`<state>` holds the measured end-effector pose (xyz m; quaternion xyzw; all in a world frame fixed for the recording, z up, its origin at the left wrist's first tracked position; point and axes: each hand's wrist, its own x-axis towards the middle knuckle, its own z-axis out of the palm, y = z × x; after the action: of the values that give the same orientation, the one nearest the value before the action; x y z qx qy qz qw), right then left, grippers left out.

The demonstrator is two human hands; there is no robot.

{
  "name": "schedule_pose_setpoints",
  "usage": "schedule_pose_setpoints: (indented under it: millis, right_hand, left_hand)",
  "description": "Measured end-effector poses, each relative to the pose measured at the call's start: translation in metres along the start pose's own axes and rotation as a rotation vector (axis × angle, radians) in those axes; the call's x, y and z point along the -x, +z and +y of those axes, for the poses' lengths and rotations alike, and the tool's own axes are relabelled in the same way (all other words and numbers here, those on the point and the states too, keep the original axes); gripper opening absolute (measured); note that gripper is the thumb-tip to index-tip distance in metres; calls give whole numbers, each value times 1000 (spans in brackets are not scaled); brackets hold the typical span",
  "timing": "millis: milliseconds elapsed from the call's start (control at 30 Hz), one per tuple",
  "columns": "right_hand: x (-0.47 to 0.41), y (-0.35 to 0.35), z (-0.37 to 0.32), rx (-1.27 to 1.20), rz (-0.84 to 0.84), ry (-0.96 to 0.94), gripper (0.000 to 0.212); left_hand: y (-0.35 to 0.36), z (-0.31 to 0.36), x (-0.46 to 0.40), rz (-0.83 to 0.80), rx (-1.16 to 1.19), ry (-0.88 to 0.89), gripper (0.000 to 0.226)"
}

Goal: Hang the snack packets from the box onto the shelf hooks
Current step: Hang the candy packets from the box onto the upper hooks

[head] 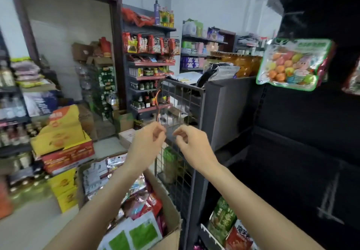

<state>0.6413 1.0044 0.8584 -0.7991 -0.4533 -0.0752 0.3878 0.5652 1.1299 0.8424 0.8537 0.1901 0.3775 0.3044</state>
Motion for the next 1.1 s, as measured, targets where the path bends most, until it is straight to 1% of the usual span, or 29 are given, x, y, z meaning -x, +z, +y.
schedule_pose_setpoints:
  millis: [100, 167, 267, 333, 433, 500, 567, 633, 700, 767, 833, 933, 1000, 1033, 1100]
  right_hand:
    - [1, 80, 2, -31, -153, 49, 20]
    - [-2, 133, 10, -43, -260, 112, 20]
    - [-7, 205, 27, -35, -388, 215, 25]
    - [-9, 242, 40, -9, -446, 319, 36]
    - [-11, 284, 59, -1, -502, 399, 53]
    - [-18, 303, 72, 1, -518, 417, 59]
    - [-25, 318, 83, -20, -566, 457, 62]
    - [-29, 324, 87, -45, -573, 476, 60]
    - [-32, 329, 90, -24, -503, 484, 58]
    - [-33, 329, 91, -12, -402, 531, 58]
    - [-38, 329, 90, -76, -348, 605, 56]
    - [-46, 328, 87, -216, -377, 661, 30]
    - [-49, 327, 84, -264, -384, 664, 17]
    - [-50, 326, 83, -290, -379, 654, 15]
    - [-52, 320, 78, -306, -354, 621, 22]
  left_hand:
    - [-6, -80, 16, -90, -51, -165, 10]
    - [-10, -130, 24, -189, -108, -261, 10]
    - [-16, -199, 31, -392, -235, -377, 20]
    - [-16, -236, 33, -562, -358, -433, 32]
    - [-9, -275, 32, -720, -443, -473, 42]
    - [-2, -289, 29, -796, -441, -521, 48]
    - [5, -301, 27, -871, -438, -546, 62]
    - [11, -308, 26, -912, -453, -546, 85]
    - [17, -314, 29, -904, -538, -534, 101]
    - [21, -312, 32, -871, -651, -524, 105]
    - [21, -308, 29, -841, -679, -510, 107]
    - [19, -314, 27, -796, -628, -459, 103]
    - [16, -317, 25, -744, -659, -365, 102]
    - [14, -318, 24, -715, -675, -310, 103]
    - [10, -318, 20, -670, -633, -237, 106]
